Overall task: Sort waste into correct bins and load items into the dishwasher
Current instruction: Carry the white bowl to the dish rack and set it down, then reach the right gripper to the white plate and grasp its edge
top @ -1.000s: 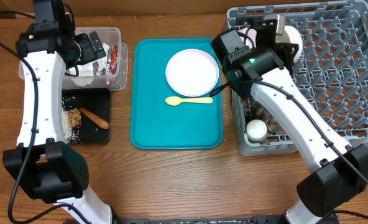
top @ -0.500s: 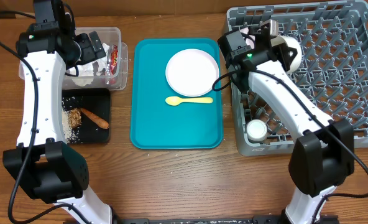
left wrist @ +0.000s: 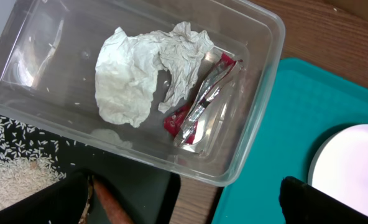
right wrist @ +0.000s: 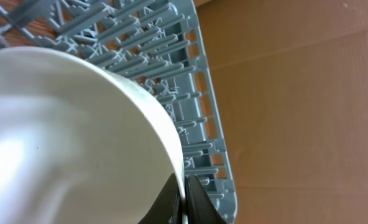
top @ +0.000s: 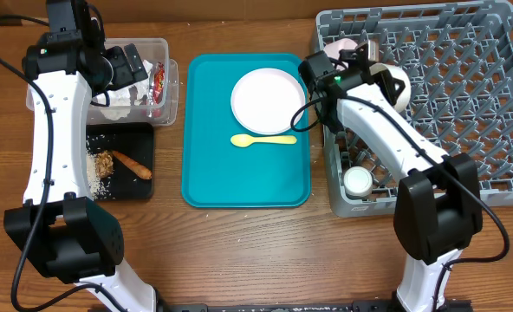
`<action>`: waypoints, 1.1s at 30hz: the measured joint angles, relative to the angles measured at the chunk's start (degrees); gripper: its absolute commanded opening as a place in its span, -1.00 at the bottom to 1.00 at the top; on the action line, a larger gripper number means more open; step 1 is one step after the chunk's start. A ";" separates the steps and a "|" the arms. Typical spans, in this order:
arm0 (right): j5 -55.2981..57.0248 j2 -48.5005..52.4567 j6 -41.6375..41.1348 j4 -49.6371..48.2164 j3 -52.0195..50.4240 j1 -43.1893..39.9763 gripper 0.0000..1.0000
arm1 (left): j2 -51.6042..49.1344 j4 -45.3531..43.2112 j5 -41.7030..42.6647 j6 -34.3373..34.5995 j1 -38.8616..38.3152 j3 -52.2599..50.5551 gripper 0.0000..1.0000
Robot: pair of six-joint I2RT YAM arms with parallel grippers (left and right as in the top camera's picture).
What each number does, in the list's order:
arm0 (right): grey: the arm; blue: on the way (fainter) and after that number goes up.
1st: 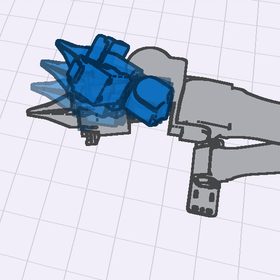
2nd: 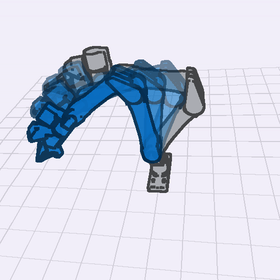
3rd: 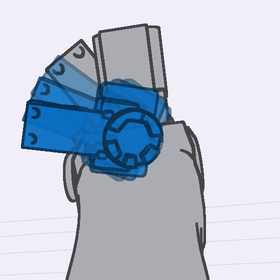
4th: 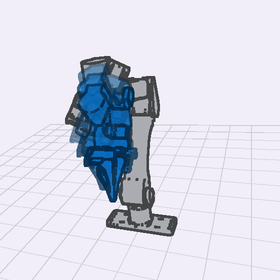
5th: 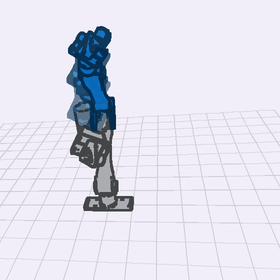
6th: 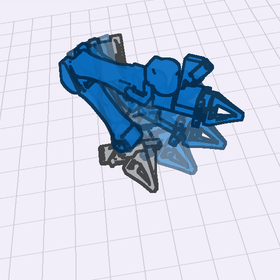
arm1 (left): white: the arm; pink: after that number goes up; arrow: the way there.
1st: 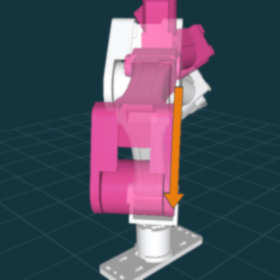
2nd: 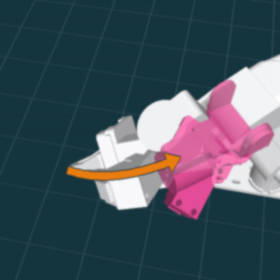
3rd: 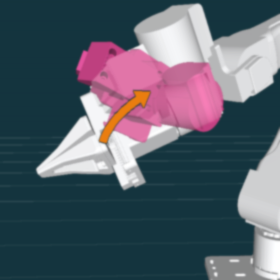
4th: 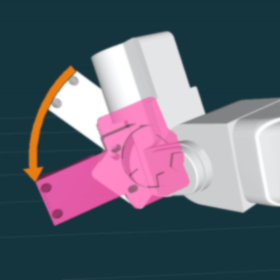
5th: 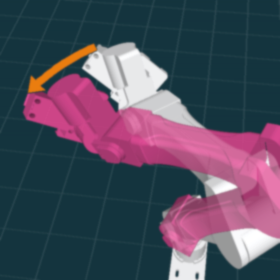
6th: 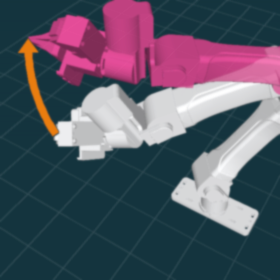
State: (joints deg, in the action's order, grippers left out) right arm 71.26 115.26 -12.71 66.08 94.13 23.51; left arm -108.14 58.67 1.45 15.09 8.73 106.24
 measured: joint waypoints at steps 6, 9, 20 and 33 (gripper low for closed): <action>-4.68 -0.02 -2.75 1.79 0.26 1.55 -0.92 | 0.00 0.00 0.00 0.00 -0.02 0.00 1.00; -7.58 -0.02 -4.00 2.99 0.26 1.81 -0.92 | 0.00 0.00 0.00 0.00 0.00 0.00 1.00; -15.02 0.15 -5.07 8.59 0.07 3.34 0.46 | 0.00 0.00 0.00 0.00 0.00 0.00 0.99; -19.37 0.48 -5.27 9.57 8.66 12.76 1.00 | 0.00 0.00 0.00 0.00 0.00 0.00 1.00</action>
State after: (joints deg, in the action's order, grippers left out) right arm 51.90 115.74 -17.98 75.66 102.78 36.27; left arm -108.14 58.67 1.45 15.09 8.73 106.24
